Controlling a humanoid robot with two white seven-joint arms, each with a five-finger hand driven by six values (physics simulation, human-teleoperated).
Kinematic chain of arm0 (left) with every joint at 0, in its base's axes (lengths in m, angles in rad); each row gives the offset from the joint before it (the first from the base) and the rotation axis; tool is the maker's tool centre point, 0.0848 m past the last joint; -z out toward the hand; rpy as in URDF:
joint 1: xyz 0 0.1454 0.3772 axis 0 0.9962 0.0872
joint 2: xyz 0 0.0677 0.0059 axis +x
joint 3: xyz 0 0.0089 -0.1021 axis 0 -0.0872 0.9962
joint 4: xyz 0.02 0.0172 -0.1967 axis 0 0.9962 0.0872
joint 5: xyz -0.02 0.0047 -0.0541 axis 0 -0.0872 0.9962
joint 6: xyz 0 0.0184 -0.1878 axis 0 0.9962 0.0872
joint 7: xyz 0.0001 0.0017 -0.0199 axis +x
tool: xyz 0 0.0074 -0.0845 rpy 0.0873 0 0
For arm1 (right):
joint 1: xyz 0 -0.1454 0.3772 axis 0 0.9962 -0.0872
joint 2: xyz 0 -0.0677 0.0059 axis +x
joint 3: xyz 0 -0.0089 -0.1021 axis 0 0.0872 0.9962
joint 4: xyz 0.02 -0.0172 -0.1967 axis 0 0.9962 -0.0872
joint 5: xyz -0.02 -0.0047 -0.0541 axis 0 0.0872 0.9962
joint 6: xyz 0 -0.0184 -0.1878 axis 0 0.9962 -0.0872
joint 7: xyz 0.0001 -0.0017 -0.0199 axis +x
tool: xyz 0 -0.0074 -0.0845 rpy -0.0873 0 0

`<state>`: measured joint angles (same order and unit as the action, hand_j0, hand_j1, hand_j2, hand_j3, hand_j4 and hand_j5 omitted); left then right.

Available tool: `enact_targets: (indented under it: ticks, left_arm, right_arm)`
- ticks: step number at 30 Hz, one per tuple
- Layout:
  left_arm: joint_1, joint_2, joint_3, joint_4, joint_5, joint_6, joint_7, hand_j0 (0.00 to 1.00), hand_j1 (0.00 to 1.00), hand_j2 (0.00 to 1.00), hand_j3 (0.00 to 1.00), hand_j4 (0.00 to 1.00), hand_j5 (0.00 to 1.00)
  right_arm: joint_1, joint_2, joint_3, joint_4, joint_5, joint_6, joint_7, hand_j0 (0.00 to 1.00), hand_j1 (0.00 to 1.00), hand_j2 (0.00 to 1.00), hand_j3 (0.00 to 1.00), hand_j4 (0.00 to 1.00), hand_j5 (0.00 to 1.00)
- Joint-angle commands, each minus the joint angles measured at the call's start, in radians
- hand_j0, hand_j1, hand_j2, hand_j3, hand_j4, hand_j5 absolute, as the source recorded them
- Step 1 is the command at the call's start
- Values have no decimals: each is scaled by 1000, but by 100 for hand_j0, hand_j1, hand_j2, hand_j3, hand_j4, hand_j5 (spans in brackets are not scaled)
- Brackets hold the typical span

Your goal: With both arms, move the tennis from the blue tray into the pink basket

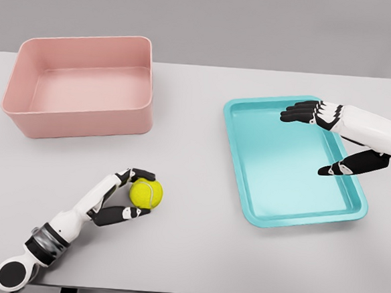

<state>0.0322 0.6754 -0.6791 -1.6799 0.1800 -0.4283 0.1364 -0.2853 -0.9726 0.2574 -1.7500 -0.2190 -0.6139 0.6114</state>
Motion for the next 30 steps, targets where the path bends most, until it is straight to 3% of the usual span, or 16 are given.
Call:
enact_targets:
  ticks: [1, 9, 30]
  left_arm:
    - [0, 4, 6, -14, 2, -3, 0, 53, 53, 53, 53, 53, 53]
    - [-32, 10, 18, -78, 2, -58, 0, 53, 53, 53, 53, 53, 53]
    - [-112, 10, 116, -83, 19, -130, 2, 49, 49, 49, 49, 49, 49]
  right_arm:
    - [0, 0, -1, 0, -8, 3, 0, 100, 100, 100, 100, 100, 100]
    - [-2, 0, 0, 0, -8, 3, 0, 100, 100, 100, 100, 100, 100]
    - [-2, 15, 2, 3, -8, 26, 0, 100, 100, 100, 100, 100, 100]
